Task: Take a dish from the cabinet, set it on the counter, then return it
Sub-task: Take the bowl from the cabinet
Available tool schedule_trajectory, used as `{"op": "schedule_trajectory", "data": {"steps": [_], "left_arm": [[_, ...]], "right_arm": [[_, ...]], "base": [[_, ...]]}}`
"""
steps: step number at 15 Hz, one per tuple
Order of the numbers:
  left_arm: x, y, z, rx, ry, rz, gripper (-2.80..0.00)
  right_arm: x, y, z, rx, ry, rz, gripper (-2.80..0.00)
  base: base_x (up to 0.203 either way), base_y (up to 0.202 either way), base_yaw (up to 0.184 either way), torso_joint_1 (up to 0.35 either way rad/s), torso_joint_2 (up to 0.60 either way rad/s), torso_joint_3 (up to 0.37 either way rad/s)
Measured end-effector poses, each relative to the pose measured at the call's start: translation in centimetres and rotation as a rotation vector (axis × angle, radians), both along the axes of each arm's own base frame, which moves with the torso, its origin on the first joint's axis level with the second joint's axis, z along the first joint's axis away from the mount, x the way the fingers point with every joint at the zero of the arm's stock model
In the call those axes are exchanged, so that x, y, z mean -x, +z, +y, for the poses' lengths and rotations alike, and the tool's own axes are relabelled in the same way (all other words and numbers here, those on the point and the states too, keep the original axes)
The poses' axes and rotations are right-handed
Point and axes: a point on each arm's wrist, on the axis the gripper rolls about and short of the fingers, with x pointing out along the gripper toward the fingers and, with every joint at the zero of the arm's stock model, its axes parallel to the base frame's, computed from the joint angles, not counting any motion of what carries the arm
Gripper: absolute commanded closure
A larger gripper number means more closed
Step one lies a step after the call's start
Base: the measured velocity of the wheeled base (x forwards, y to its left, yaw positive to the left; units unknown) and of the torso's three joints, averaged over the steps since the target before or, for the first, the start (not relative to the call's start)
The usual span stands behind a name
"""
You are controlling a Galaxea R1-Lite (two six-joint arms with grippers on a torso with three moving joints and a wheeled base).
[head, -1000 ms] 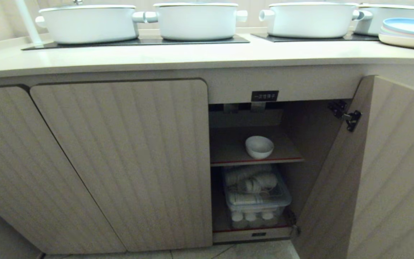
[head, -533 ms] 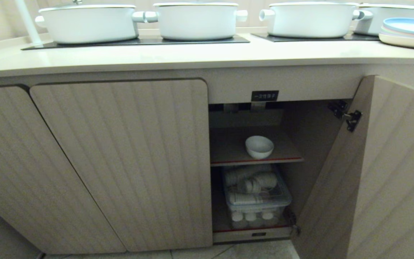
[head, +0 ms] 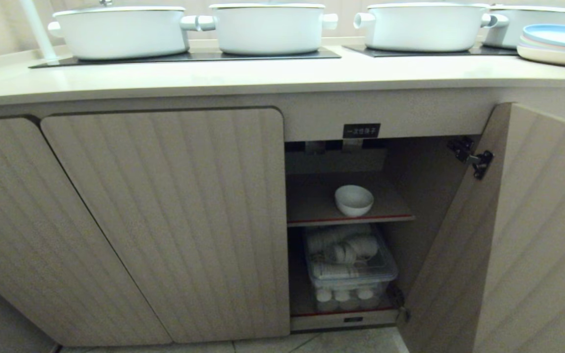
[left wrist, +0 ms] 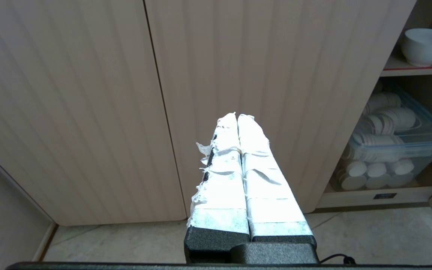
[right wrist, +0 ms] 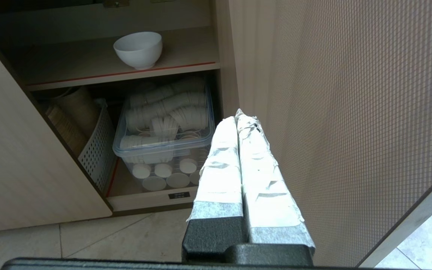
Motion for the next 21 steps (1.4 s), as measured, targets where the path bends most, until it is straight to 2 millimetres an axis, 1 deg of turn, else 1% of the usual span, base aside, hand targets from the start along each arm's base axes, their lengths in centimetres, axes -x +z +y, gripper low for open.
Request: {"op": "schedule_trajectory", "data": {"steps": [6, 15, 21], "left_arm": [[0.0, 0.01, 0.0, 0.0, 0.0, -0.001, 0.0], [0.0, 0.0, 0.0, 0.0, 0.0, 0.0, 0.0], [0.0, 0.0, 0.0, 0.0, 0.0, 0.0, 0.0]], "right_arm": [[0.0, -0.01, 0.0, 0.0, 0.0, 0.001, 0.0], [0.0, 0.0, 0.0, 0.0, 0.0, 0.0, 0.0], [0.0, 0.0, 0.0, 0.0, 0.0, 0.0, 0.0]], "base": [[0.001, 0.017, 0.0, 0.0, 0.0, 0.001], [0.0, 0.178, -0.001, 0.0, 0.0, 0.002], [0.0, 0.011, 0.0, 0.001, 0.0, 0.0]]}}
